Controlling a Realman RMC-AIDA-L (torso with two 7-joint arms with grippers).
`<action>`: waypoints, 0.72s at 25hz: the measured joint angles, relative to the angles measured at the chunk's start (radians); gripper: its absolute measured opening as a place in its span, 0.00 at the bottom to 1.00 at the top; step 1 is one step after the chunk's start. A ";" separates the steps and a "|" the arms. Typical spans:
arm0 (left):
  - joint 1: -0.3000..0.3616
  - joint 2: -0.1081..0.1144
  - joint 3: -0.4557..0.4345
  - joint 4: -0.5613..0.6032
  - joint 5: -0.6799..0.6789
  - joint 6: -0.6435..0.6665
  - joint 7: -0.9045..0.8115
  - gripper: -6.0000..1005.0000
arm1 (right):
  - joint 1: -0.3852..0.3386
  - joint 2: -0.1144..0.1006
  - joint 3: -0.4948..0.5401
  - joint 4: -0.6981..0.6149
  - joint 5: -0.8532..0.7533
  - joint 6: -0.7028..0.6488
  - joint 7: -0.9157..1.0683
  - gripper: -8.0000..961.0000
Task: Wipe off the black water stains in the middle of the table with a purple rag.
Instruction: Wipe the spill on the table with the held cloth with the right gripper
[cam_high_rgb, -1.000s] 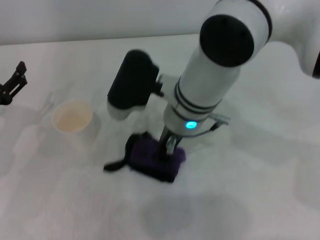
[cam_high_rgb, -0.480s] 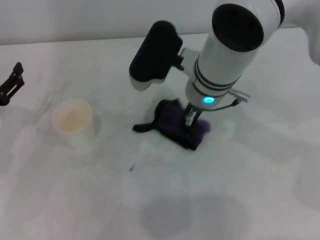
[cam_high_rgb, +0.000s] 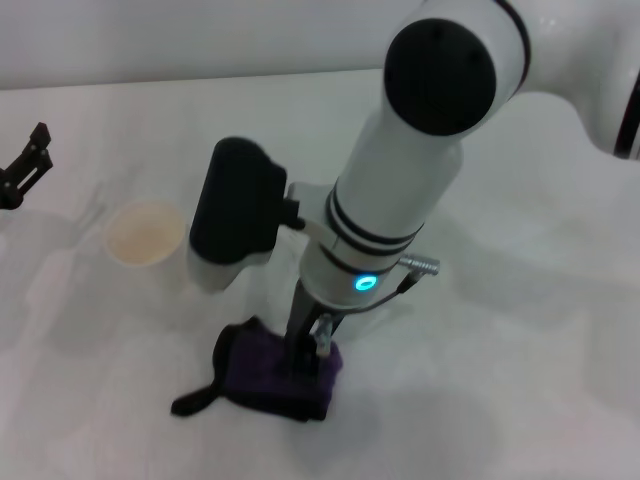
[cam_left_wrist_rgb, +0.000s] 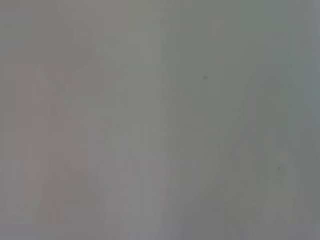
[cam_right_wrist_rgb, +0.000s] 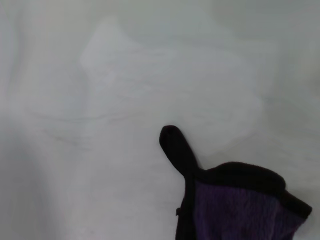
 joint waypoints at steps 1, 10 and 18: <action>0.000 0.000 0.001 0.000 0.000 0.000 0.000 0.88 | 0.007 0.000 -0.019 -0.005 0.020 -0.010 -0.010 0.23; 0.004 0.000 0.001 -0.002 0.000 0.000 0.000 0.88 | 0.052 0.001 -0.069 -0.081 -0.006 -0.093 0.082 0.24; 0.009 -0.002 0.002 -0.003 0.000 0.000 0.000 0.88 | 0.047 -0.001 -0.032 -0.084 -0.233 -0.074 0.264 0.25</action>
